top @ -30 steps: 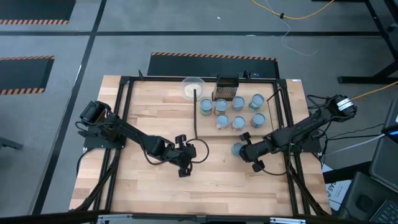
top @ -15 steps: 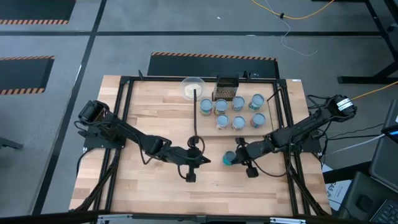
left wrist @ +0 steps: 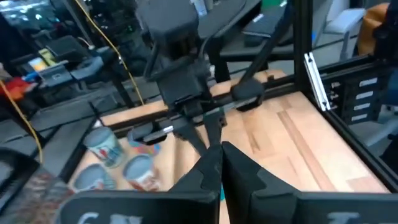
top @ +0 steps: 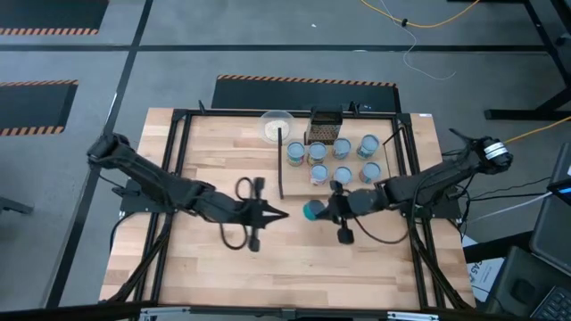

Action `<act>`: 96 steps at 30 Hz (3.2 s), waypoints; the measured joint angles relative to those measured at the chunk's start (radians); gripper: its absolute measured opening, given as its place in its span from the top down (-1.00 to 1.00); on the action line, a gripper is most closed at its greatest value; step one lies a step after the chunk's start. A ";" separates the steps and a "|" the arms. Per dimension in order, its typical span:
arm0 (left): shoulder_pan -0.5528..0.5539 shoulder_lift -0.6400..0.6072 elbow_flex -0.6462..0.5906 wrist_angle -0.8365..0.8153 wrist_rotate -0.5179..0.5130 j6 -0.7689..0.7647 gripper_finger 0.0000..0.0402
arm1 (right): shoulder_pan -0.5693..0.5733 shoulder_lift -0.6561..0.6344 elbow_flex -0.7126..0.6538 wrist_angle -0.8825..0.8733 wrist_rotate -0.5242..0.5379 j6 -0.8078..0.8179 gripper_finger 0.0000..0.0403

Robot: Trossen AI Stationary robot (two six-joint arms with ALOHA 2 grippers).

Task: Pick and place cans onto a shelf
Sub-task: Put the canned tuna on the shelf, then return to Home Position

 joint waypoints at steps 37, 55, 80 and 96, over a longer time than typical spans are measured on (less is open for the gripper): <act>-0.064 -0.206 -0.133 -0.345 -0.172 -0.214 1.00 | -0.390 0.412 0.236 -0.074 -0.116 -0.094 0.95; -0.064 -0.206 -0.150 -0.309 -0.165 -0.214 1.00 | -0.390 0.414 0.234 -0.083 -0.115 -0.089 0.80; -0.064 -0.206 -0.150 -0.309 -0.143 -0.213 1.00 | -0.390 0.414 0.233 -0.075 -0.123 -0.090 0.39; -0.064 -0.206 -0.150 -0.306 -0.143 -0.212 1.00 | -0.390 0.225 0.230 -0.139 -0.124 -0.087 0.38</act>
